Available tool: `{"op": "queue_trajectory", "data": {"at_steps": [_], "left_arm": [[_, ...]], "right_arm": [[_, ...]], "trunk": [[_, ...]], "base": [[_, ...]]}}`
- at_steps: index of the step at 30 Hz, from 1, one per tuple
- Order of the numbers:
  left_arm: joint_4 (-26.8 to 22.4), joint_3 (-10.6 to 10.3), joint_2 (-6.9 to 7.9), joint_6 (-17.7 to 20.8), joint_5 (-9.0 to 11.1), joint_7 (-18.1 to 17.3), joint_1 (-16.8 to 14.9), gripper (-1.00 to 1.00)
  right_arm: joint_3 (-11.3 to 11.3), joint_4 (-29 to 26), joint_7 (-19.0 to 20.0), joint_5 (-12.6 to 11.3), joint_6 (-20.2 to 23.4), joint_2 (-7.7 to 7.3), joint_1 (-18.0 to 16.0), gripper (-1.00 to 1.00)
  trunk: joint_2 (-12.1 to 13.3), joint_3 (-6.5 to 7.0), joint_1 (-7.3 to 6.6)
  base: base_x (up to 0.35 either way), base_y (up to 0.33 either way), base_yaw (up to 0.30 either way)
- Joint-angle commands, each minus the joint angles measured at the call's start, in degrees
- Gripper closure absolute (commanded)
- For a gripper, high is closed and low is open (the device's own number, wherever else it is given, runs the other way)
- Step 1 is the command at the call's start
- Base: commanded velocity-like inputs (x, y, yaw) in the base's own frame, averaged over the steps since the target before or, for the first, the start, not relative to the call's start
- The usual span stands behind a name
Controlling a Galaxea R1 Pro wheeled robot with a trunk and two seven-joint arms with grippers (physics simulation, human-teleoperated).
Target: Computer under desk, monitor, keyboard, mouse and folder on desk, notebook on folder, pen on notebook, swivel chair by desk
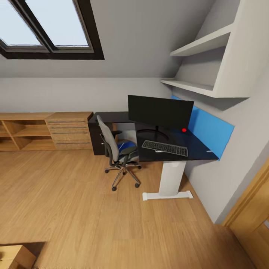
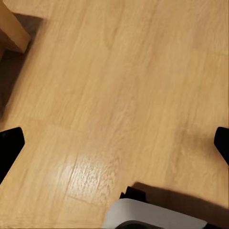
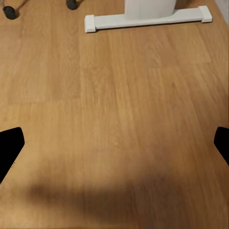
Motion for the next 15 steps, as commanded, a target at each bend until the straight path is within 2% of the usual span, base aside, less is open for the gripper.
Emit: {"op": "queue_trajectory", "data": {"at_steps": [1,6,15], "left_arm": [[0.0,0.1,-0.02,-0.1,-0.1,0.1,0.0,-1.0],[0.2,0.0,-0.08,-0.2,-0.1,0.3,0.0,-1.0],[0.2,0.0,-0.07,-0.1,-0.7,0.3,0.0,-1.0]], "right_arm": [[0.1,0.0,-0.2,0.0,-0.2,0.01,0.0,-1.0],[0.1,0.2,-0.2,0.0,-2.4,0.01,0.0,-1.0],[0.1,0.4,-0.2,0.1,-4.3,0.01,0.0,-1.0]], "trunk": [[0.0,-0.06,0.0],[0.0,-0.07,0.0],[0.0,-0.07,0.0]], "base": [[0.0,0.049,0.277],[0.019,0.202,0.281],[0.118,0.303,0.285]]}}
